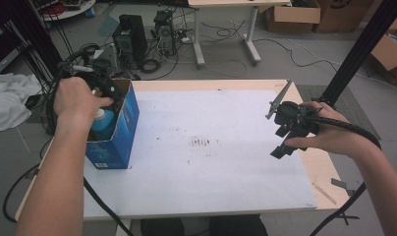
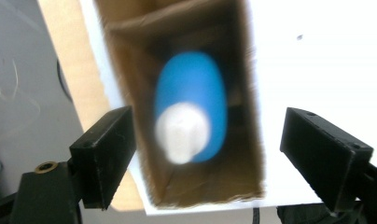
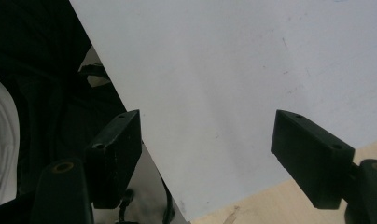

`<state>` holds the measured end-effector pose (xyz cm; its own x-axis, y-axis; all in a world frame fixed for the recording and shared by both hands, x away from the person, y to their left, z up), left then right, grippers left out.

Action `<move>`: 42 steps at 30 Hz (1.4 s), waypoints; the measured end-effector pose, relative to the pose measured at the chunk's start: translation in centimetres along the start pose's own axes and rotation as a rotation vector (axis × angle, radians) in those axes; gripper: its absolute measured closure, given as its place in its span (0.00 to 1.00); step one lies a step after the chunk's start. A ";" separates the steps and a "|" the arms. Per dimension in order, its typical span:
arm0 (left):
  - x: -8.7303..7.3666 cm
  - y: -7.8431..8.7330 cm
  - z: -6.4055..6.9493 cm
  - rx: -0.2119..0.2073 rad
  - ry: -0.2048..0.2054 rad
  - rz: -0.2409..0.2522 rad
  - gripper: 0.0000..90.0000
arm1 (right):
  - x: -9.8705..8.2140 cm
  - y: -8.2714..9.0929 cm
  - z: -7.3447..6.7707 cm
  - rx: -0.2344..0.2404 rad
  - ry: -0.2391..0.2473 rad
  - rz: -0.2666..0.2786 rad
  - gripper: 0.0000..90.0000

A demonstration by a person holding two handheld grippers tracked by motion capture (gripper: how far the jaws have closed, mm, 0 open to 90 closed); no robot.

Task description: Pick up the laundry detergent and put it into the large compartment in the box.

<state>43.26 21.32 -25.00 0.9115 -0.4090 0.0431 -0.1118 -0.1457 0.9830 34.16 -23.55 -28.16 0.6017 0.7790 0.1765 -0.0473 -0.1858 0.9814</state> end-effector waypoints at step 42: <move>6.7 -0.8 18.1 -0.111 -0.586 0.209 0.17 | 0.4 0.8 0.5 -0.004 -0.021 -0.001 0.27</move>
<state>42.29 2.39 -28.70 0.5032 -0.8489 0.1618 -0.1933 0.0719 0.9785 34.81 -23.70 -27.32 0.6186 0.7662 0.1738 -0.0498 -0.1825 0.9819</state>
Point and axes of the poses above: each handheld gripper's, and its own axes: y roughly backward along the jaws, x roughly out of its top, z roughly to its right, the point moved 5 cm from there along -y, roughly forward along the jaws, and after that the axes turned 13 degrees about -y, right-handed, at the moved point
